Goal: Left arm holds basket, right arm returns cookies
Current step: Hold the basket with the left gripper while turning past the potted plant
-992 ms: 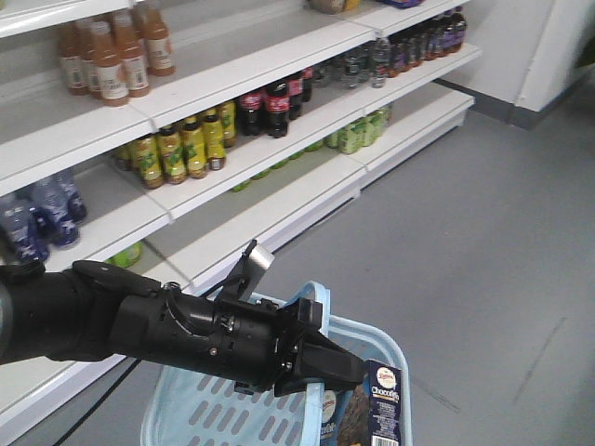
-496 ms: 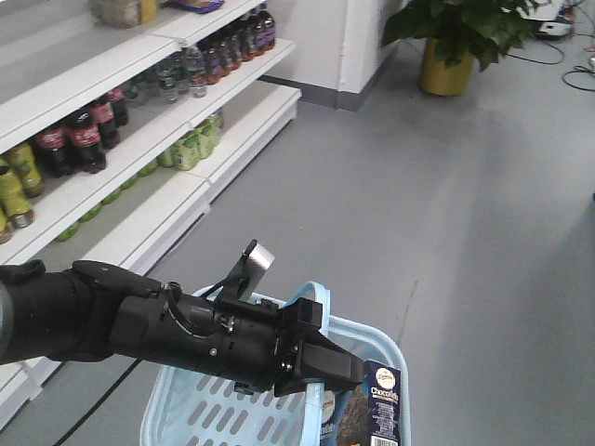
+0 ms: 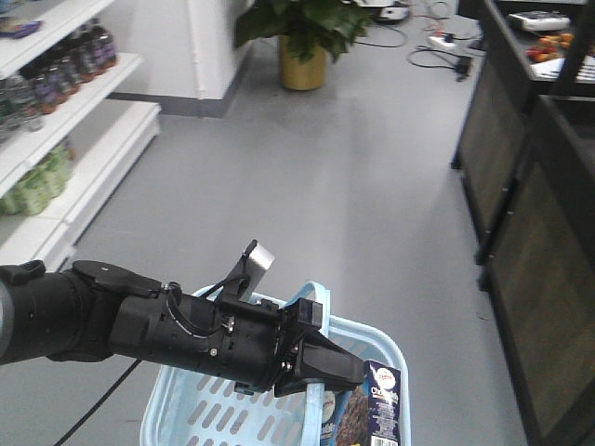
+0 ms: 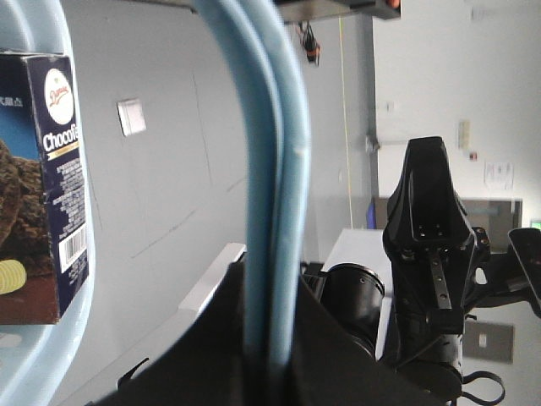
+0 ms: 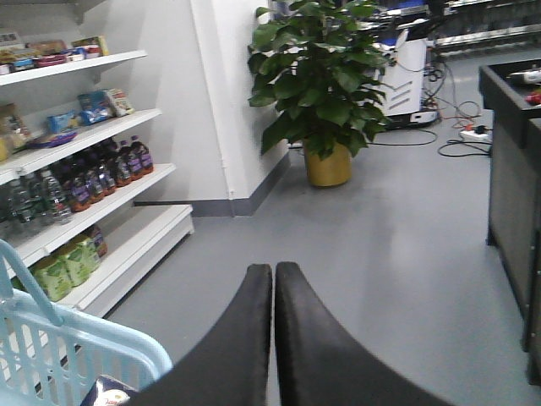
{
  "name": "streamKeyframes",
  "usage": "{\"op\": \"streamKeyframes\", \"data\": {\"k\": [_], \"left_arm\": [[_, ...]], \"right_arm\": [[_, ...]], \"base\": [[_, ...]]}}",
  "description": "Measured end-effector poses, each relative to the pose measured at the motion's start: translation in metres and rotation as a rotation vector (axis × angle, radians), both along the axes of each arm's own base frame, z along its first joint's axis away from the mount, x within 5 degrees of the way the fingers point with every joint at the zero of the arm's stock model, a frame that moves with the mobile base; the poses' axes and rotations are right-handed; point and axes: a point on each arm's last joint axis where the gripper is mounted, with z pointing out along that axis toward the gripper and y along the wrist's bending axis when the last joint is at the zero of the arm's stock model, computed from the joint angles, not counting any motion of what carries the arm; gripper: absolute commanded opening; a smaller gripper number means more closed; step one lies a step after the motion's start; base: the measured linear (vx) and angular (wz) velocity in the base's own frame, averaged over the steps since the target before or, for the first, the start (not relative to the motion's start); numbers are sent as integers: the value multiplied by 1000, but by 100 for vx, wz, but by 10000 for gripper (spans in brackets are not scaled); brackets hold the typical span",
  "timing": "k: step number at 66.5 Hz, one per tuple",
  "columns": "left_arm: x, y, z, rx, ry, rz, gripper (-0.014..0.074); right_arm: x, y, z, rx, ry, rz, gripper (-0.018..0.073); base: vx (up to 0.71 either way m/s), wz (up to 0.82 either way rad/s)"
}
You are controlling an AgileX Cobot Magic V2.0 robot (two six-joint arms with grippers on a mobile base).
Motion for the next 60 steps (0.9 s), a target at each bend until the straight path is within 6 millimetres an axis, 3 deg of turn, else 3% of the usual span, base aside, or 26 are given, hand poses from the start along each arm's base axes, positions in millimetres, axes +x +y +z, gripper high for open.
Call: {"op": "streamKeyframes", "data": {"k": [28,60], "left_arm": [[0,0,0,-1,0,1,-6],[0,0,0,-1,0,0,-6]], "right_arm": [[0,0,0,0,0,0,-8],[0,0,0,0,0,0,-8]], "base": [[11,-37],[17,-7]]}}
